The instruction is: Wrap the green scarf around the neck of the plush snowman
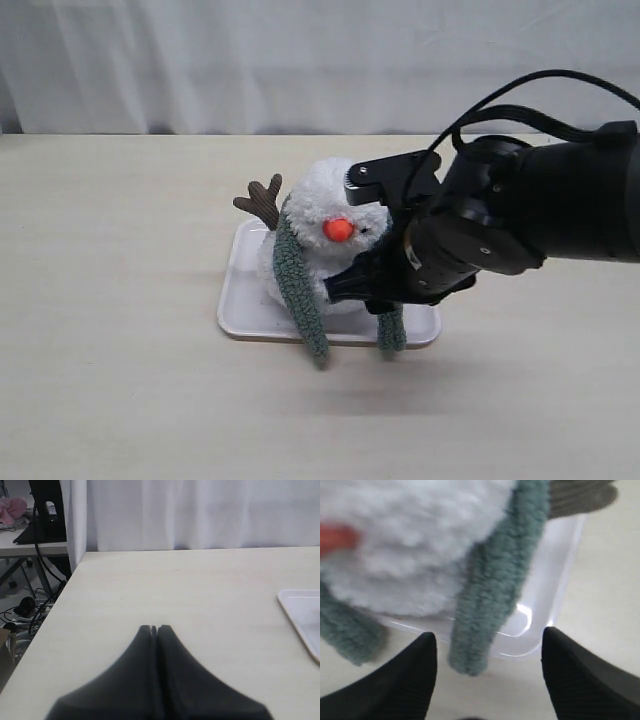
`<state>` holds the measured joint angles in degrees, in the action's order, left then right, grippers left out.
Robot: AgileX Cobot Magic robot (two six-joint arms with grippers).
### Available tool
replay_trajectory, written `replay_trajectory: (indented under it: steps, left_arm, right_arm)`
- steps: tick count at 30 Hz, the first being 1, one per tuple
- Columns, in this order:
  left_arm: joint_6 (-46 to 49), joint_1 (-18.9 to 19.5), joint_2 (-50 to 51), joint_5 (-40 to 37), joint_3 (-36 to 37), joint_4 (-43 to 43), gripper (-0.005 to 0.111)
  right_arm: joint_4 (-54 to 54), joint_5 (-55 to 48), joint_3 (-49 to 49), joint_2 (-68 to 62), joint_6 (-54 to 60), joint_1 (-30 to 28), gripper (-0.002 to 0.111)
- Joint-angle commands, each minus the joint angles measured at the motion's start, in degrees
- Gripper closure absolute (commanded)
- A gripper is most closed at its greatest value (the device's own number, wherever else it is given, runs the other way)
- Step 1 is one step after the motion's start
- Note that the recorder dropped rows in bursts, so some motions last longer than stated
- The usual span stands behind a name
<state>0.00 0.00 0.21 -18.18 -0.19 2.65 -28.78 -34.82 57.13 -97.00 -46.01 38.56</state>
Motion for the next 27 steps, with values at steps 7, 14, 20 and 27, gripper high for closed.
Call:
replay_trajectory:
  steps: [7, 14, 20, 27]
  left_arm:
    - [0.0, 0.0, -0.2, 0.5, 0.2, -0.2, 0.107]
    - [0.0, 0.0, -0.2, 0.5, 0.2, -0.2, 0.107]
    - [0.0, 0.0, -0.2, 0.5, 0.2, -0.2, 0.107]
    - [0.0, 0.0, -0.2, 0.5, 0.2, -0.2, 0.107]
  right_arm:
    - [-2.3, 19.4, -9.3, 0.0, -1.5, -2.7, 0.05]
    - [-7.3, 20.5, -9.3, -2.0, -7.1, -5.2, 0.05]
    - [-8.0, 22.6, -9.3, -4.1, -6.7, -6.4, 0.05]
    - [-7.1, 31.9, -9.3, -5.3, -6.2, -6.4, 0.072]
